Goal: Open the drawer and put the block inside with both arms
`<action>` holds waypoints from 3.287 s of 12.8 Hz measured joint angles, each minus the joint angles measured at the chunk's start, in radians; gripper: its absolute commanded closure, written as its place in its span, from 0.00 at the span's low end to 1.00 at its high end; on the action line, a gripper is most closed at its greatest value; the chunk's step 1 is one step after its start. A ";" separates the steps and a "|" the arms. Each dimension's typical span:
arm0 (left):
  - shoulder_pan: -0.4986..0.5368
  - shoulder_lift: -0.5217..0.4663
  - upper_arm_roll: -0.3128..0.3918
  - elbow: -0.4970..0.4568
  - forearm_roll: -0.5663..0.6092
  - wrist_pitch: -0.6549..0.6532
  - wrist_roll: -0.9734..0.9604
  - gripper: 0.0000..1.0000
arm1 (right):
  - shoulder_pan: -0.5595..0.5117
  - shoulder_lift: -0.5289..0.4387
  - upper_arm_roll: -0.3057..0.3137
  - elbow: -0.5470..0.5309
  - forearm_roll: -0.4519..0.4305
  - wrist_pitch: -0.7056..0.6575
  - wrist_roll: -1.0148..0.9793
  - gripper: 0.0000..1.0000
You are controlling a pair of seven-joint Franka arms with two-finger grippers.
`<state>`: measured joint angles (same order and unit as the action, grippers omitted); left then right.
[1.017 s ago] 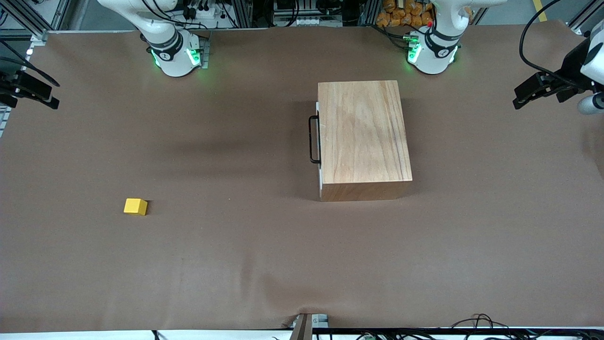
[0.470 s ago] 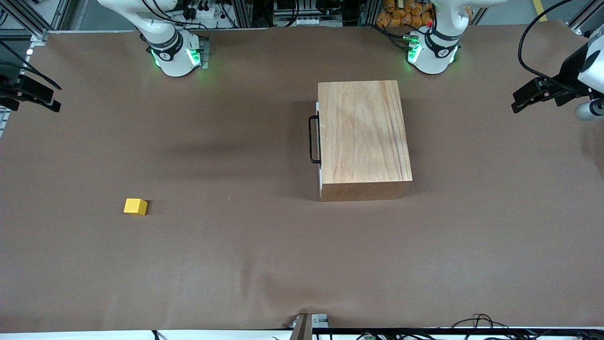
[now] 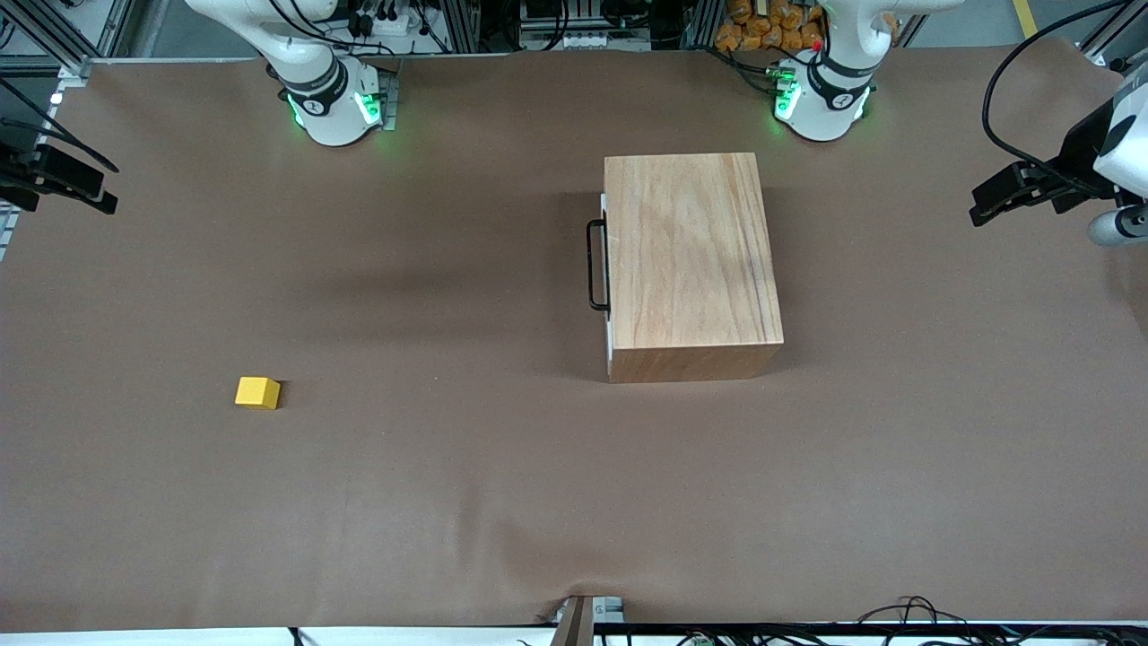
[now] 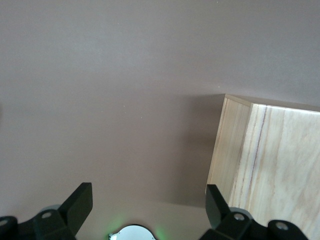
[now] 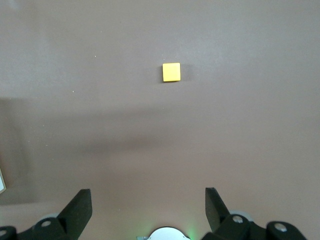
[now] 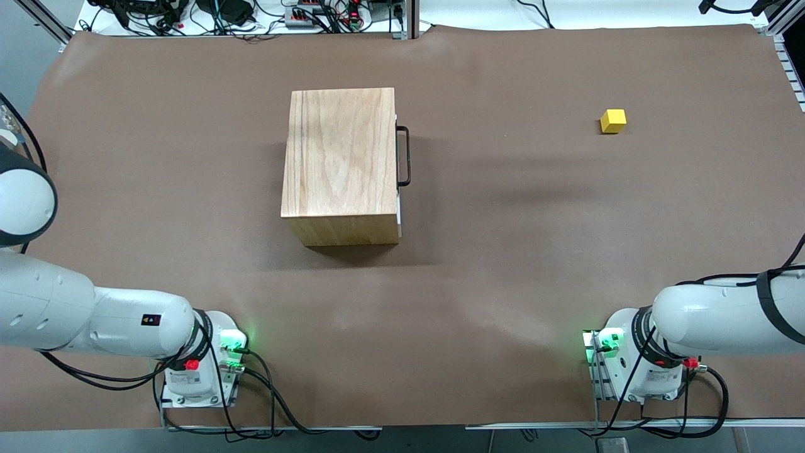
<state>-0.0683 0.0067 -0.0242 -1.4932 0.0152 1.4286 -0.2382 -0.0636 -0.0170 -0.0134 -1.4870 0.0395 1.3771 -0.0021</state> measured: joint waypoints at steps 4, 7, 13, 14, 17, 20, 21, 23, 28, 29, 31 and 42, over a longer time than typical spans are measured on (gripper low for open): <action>-0.005 0.009 -0.002 0.000 0.000 0.000 0.000 0.00 | -0.014 0.000 -0.003 0.000 0.000 -0.008 0.001 0.00; -0.012 0.022 -0.005 0.000 0.000 0.000 0.000 0.00 | -0.016 0.000 -0.003 0.000 0.000 -0.014 0.001 0.00; -0.027 0.045 -0.026 0.003 -0.001 0.000 0.000 0.00 | -0.016 0.001 0.002 -0.001 0.001 -0.034 0.001 0.00; -0.040 0.048 -0.029 0.008 -0.002 0.001 0.000 0.00 | -0.016 0.001 0.002 -0.001 0.001 -0.035 0.001 0.00; -0.105 0.082 -0.035 0.056 -0.002 0.005 -0.002 0.00 | -0.016 0.001 0.003 -0.001 0.002 -0.037 0.001 0.00; -0.185 0.141 -0.036 0.094 -0.002 0.010 -0.032 0.00 | -0.016 0.001 0.003 -0.001 0.002 -0.038 0.001 0.00; -0.213 0.162 -0.037 0.100 -0.002 0.023 -0.065 0.00 | -0.016 0.001 0.003 -0.002 0.002 -0.039 0.001 0.00; -0.273 0.206 -0.037 0.118 -0.002 0.052 -0.139 0.00 | -0.016 0.001 0.003 -0.002 0.002 -0.040 0.001 0.00; -0.416 0.299 -0.035 0.169 -0.002 0.107 -0.322 0.00 | -0.016 0.001 0.003 -0.002 0.002 -0.041 0.001 0.00; -0.446 0.315 -0.035 0.173 -0.002 0.127 -0.364 0.00 | -0.016 0.001 0.003 -0.002 0.002 -0.042 0.001 0.00; -0.499 0.350 -0.035 0.179 -0.002 0.183 -0.449 0.00 | -0.016 0.001 0.003 -0.002 0.002 -0.042 0.001 0.00; -0.789 0.656 0.055 0.375 -0.002 0.277 -0.760 0.00 | -0.017 0.003 0.002 -0.003 0.003 -0.044 0.001 0.00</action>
<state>-0.8569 0.6625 0.0312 -1.1177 0.0129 1.7055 -0.9978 -0.0804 -0.0140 -0.0117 -1.4895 0.0421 1.3333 -0.0014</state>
